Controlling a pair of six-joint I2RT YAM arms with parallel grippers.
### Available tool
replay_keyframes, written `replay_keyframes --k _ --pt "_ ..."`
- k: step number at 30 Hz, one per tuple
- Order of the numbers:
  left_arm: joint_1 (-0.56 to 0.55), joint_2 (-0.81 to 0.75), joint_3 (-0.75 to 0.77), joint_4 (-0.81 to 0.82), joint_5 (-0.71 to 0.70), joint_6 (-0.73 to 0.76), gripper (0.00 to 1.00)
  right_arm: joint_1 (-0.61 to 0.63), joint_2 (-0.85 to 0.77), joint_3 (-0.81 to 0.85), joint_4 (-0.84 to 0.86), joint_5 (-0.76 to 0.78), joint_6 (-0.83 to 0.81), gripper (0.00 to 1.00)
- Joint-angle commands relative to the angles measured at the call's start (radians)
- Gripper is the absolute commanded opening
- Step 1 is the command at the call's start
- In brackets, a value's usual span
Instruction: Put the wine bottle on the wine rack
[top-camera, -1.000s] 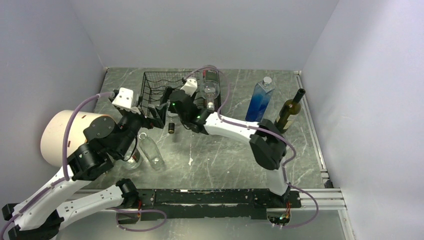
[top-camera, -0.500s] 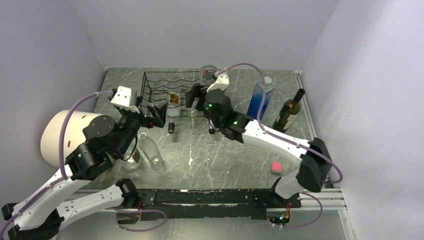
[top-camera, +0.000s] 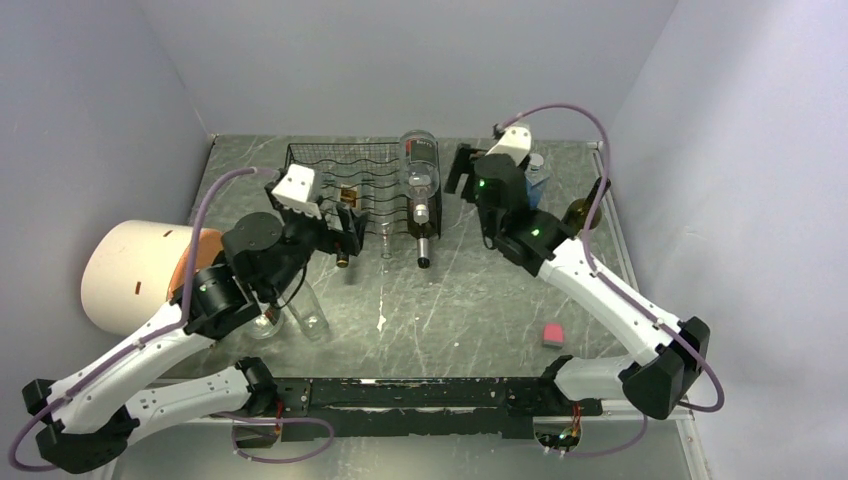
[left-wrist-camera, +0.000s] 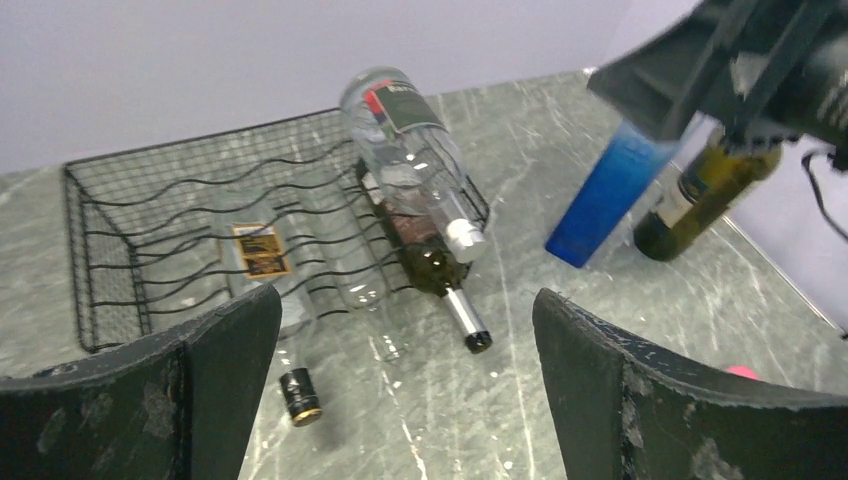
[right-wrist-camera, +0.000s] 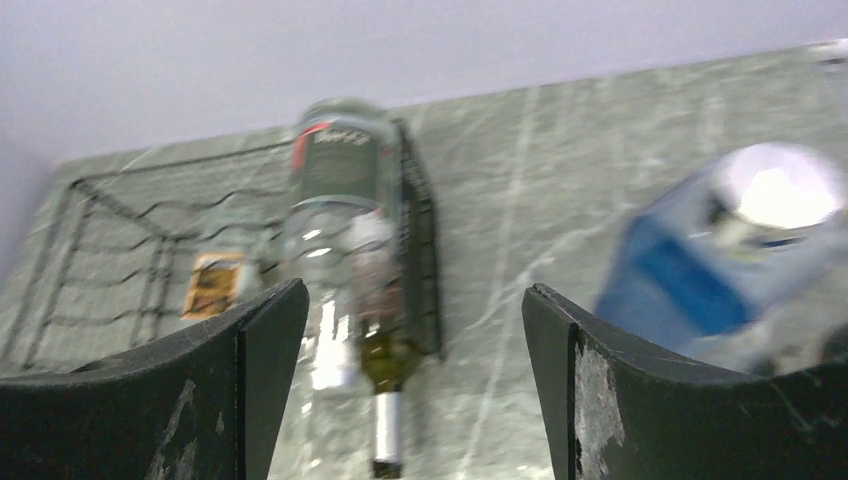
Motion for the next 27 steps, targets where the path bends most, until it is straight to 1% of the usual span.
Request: replay_keyframes --k 1,5,8,12,15,19,24,27 --pt "0.001 0.031 -0.029 0.089 0.125 -0.049 0.99 -0.099 -0.016 0.091 -0.147 0.101 -0.077 0.83" --pt "0.001 0.066 -0.036 0.102 0.143 -0.068 0.99 -0.142 -0.032 0.116 -0.175 0.184 -0.109 0.85" --pt "0.001 0.076 -0.035 0.104 0.149 -0.068 0.99 -0.192 -0.043 0.103 -0.187 0.197 -0.112 0.87" --pt "0.001 0.086 -0.032 0.106 0.155 -0.065 0.99 -0.292 -0.033 0.089 -0.197 0.129 -0.102 0.89" --pt "0.001 0.102 -0.024 0.1 0.162 -0.064 0.99 -0.337 -0.014 0.08 -0.185 0.074 -0.105 0.92" --pt "0.001 0.122 -0.014 0.092 0.162 -0.065 0.99 -0.382 0.023 0.068 -0.167 -0.035 -0.134 0.94" --pt "0.001 0.134 -0.009 0.091 0.161 -0.06 0.99 -0.411 0.054 0.038 -0.157 -0.125 -0.174 0.98" --pt "0.001 0.144 0.0 0.088 0.16 -0.054 0.99 -0.435 0.07 0.04 -0.175 -0.12 -0.149 0.98"
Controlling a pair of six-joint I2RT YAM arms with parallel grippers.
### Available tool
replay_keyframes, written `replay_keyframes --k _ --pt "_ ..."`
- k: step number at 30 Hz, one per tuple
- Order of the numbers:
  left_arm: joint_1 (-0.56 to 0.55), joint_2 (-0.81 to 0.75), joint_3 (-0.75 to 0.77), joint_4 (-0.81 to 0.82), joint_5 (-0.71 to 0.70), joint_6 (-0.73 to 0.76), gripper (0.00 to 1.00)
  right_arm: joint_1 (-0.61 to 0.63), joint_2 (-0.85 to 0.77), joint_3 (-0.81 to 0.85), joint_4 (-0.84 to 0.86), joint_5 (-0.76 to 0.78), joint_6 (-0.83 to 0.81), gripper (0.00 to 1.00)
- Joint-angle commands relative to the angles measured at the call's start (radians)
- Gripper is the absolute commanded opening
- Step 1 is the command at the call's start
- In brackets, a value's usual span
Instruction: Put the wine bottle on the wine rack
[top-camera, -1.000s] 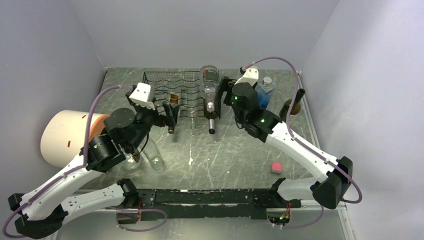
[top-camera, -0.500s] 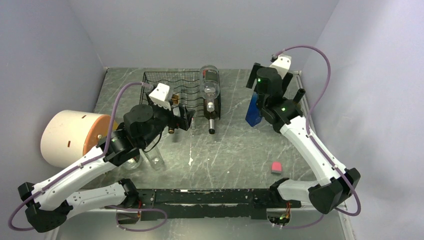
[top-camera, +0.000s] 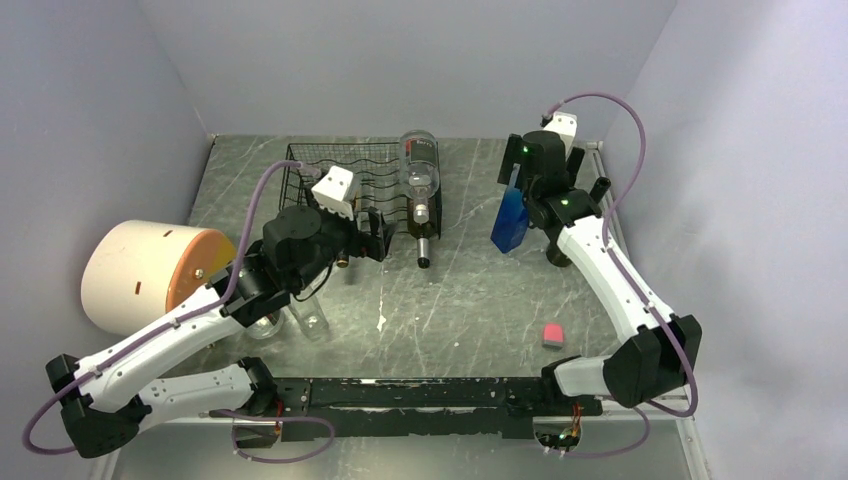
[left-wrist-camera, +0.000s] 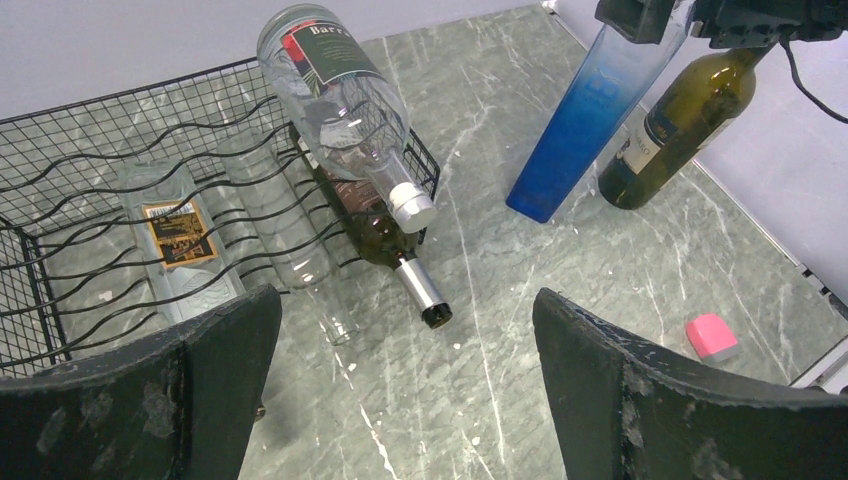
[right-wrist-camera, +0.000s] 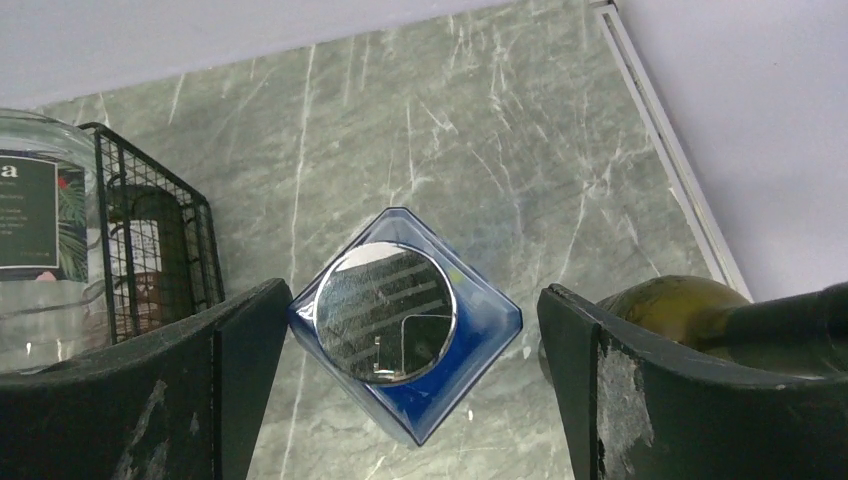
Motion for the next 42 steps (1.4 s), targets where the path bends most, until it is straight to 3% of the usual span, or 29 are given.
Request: replay_keyframes --k 1,7,14,23,25,29,30,37,42 --pt "0.001 0.01 0.038 0.023 0.016 0.001 1.0 -0.038 0.021 -0.001 -0.012 -0.041 -0.004 0.98" --pt "0.001 0.024 0.05 0.046 0.023 0.026 1.0 -0.042 0.021 -0.021 -0.015 -0.082 -0.002 0.93" --pt "0.001 0.063 0.057 0.057 0.036 0.03 0.99 -0.041 -0.012 -0.062 -0.011 -0.157 -0.027 0.76" --pt "0.001 0.118 0.071 0.09 0.062 0.028 1.0 -0.041 -0.032 -0.088 -0.002 -0.203 -0.057 0.89" --pt "0.001 0.129 0.072 0.097 0.072 0.031 1.0 -0.041 -0.024 -0.083 -0.007 -0.213 -0.057 0.82" --pt "0.001 0.146 0.056 0.132 0.095 0.026 1.0 -0.041 -0.031 -0.067 -0.005 -0.211 -0.06 0.52" --pt "0.001 0.15 0.048 0.146 0.101 0.024 1.0 -0.042 -0.04 -0.065 0.0 -0.213 -0.064 0.49" --pt "0.001 0.19 -0.005 0.269 0.142 0.048 0.99 -0.041 -0.121 -0.065 0.018 -0.239 -0.102 0.46" --pt "0.001 0.24 0.01 0.273 0.15 0.059 0.98 -0.042 -0.125 -0.08 -0.023 -0.264 -0.115 0.5"
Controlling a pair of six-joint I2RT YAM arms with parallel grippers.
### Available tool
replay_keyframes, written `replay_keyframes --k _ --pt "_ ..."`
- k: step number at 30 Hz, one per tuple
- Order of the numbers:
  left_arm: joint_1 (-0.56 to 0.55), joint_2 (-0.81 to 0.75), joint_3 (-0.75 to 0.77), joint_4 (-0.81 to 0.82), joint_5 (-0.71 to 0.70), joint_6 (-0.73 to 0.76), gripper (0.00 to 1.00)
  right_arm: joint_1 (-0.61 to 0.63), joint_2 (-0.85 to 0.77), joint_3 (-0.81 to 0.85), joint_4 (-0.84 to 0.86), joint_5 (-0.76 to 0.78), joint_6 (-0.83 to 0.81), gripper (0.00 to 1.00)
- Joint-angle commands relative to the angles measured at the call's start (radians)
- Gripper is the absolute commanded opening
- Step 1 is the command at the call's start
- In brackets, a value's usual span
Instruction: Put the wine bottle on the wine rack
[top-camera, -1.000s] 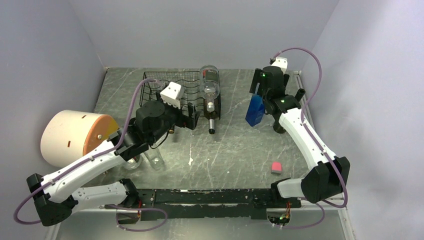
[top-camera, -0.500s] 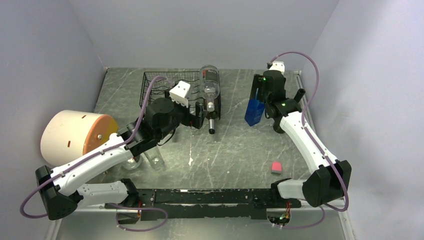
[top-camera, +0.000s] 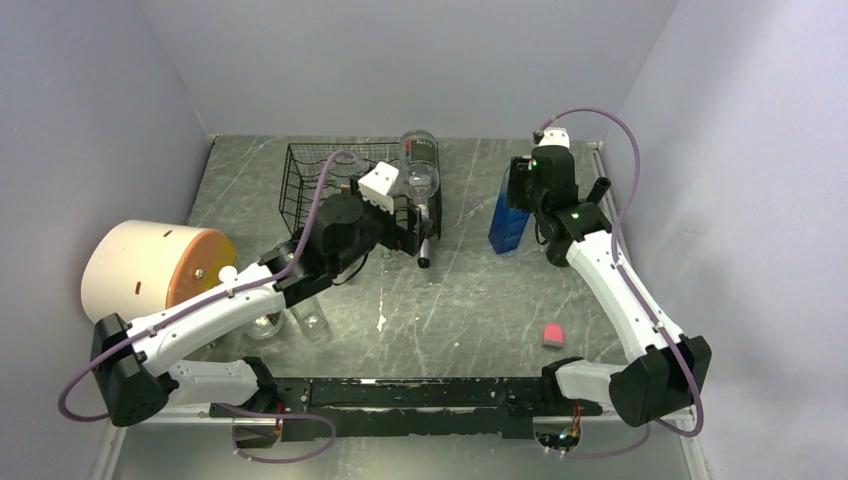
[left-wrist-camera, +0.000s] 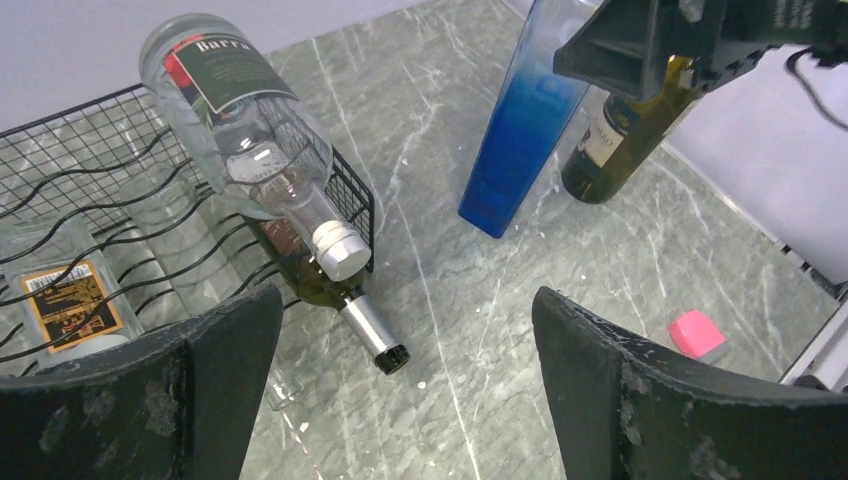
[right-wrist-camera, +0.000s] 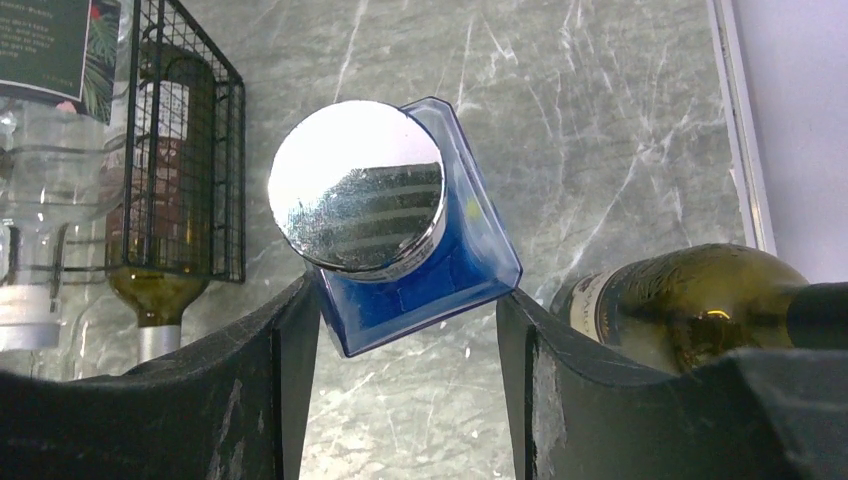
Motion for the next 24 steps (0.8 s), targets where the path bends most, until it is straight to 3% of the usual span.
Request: replay_keyframes --k 1,3,6,9,24 --pt "0.001 0.037 0.002 0.058 0.033 0.023 0.98 -0.004 -0.045 -0.001 0.044 -0.024 -0.031 0.52" --pt "0.001 0.042 0.003 0.056 0.032 0.028 0.98 -0.004 -0.039 -0.002 0.025 -0.026 -0.029 0.57" --pt "0.001 0.044 0.0 0.058 0.027 0.031 0.98 -0.006 -0.037 -0.007 0.014 -0.024 -0.029 0.83" --pt "0.001 0.046 -0.006 0.063 0.027 0.033 0.99 -0.005 -0.052 -0.03 0.062 -0.037 -0.048 0.96" --pt "0.001 0.073 0.0 0.052 0.036 0.028 0.98 -0.095 0.047 0.01 0.112 -0.318 -0.276 0.98"
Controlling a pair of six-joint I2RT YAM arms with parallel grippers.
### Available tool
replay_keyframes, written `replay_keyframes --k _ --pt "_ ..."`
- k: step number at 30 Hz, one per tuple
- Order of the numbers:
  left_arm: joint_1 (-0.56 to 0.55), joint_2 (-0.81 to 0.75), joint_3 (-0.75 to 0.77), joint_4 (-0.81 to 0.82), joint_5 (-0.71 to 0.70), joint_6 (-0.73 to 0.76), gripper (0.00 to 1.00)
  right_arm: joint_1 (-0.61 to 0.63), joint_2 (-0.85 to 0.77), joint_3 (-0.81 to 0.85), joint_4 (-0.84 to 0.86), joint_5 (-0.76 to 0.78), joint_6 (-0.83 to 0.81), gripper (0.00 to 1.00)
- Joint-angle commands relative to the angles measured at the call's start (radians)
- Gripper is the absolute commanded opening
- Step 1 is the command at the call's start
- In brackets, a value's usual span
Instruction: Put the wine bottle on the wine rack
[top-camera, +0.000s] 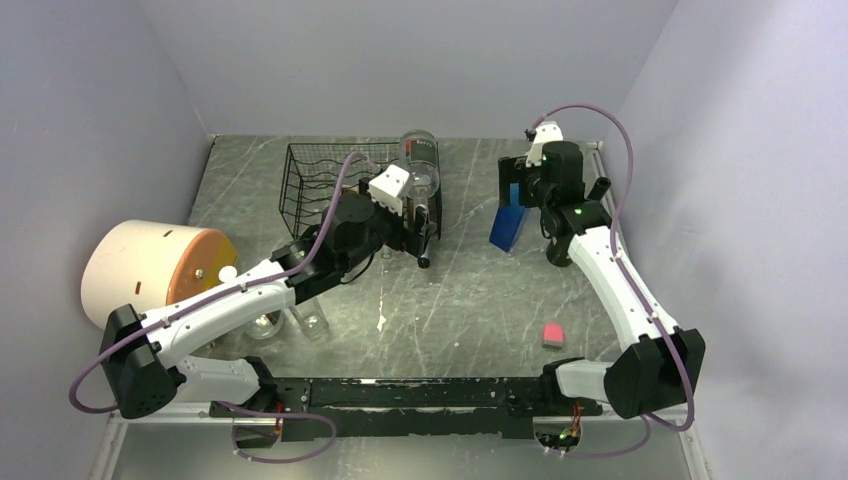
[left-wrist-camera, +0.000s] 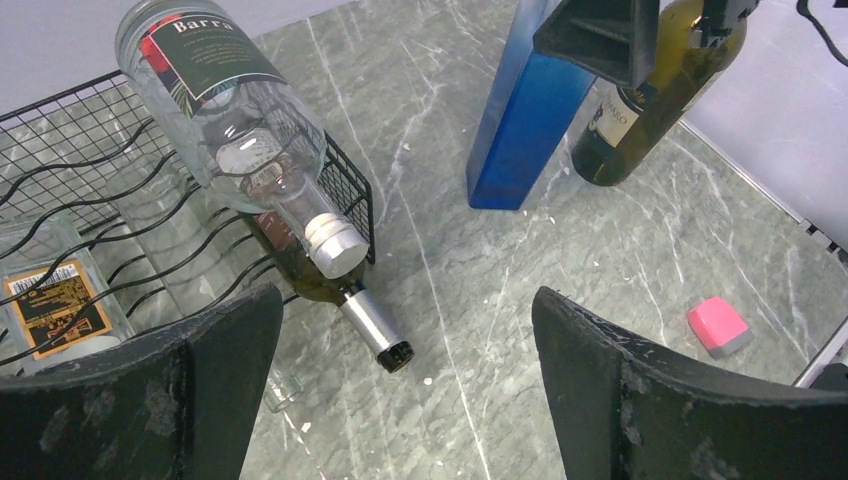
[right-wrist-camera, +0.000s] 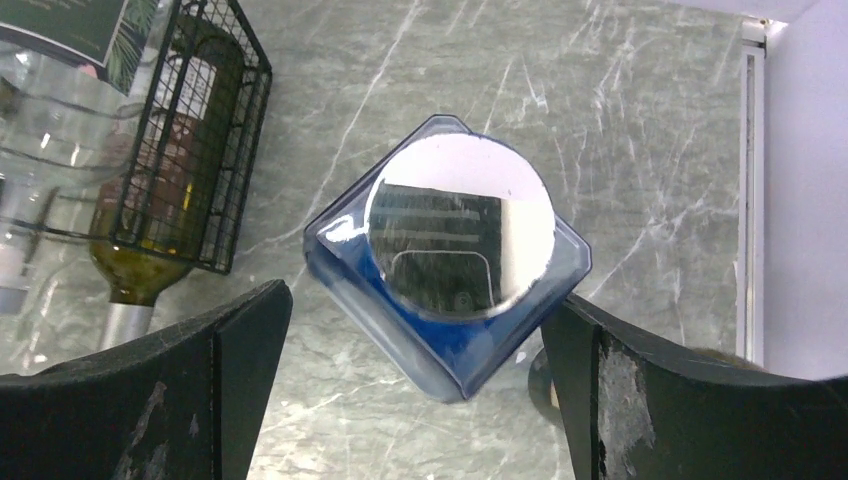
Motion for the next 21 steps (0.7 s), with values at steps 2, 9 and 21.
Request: replay_keyframes --k 2,9,21 --pt "0.001 0.002 -0.001 0.026 0.019 0.004 0.98 -0.046 0.035 0.043 0.014 -0.162 -0.12 0.98" --pt "0.001 0.003 -0.001 0.027 0.017 0.003 0.98 -0.077 0.036 0.049 0.065 -0.115 -0.083 0.99" --pt "0.001 0.019 0.001 0.03 0.013 0.003 0.98 -0.004 0.013 0.071 0.018 0.171 0.222 0.95"
